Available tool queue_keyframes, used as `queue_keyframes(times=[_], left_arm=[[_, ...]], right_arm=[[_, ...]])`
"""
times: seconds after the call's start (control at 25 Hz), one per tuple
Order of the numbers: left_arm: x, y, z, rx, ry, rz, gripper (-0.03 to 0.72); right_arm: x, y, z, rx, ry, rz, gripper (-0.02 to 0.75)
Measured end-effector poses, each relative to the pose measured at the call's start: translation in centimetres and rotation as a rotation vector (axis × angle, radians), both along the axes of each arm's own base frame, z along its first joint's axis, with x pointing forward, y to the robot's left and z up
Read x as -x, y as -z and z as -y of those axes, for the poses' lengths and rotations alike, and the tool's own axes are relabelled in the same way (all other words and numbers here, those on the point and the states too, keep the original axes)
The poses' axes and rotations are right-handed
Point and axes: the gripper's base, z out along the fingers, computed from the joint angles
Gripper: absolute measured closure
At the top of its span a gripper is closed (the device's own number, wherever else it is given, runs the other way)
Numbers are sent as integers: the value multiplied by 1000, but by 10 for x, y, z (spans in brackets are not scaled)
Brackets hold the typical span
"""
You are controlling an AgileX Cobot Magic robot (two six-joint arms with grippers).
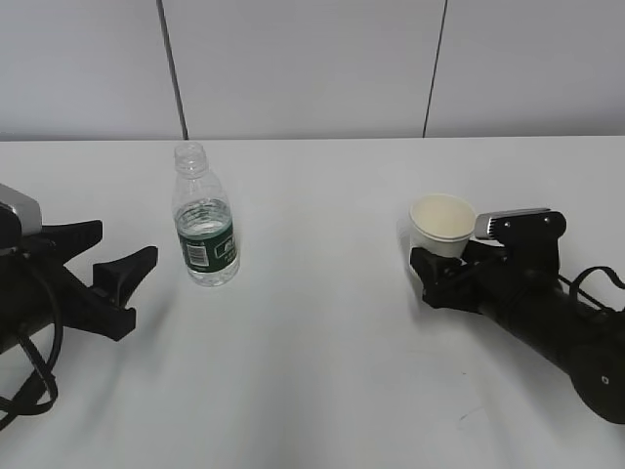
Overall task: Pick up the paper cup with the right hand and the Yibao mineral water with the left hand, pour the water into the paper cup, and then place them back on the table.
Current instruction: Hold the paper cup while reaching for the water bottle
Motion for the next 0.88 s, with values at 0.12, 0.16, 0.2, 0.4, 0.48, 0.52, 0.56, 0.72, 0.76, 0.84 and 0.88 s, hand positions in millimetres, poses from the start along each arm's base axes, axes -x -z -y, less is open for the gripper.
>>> queue_keyframes(times=[0.12,0.16,0.2,0.4,0.48,0.52,0.56,0.72,0.76,0.84,0.88], left_arm=[[0,0,0,0,0,0,220],[0,0,0,0,0,0,220],[0,0,0,0,0,0,220],[0,0,0,0,1,0,220],[0,0,0,0,1,0,220],[0,0,0,0,1,0,220],[0,0,0,0,1,0,220],[0,0,0,0,2,0,220],[0,0,0,0,2,0,220],[0,0,0,0,2,0,220],[0,0,0,0,2,0,220]], right_arm=[[-2,0,0,-1,0,5,130],[-3,1,0,-1,0,4,130],[-3,1,0,-1,0,4,130],[-3,1,0,-1,0,4,134],[-3,1,0,-1,0,4,136],[-3,1,0,-1,0,4,137],[-3,1,0,-1,0,4,138],[-3,1,0,-1,0,4,131],[-3,1,0,-1,2,4,120],[-3,1,0,-1,6,4,101],[-3,1,0,-1,7,4,94]])
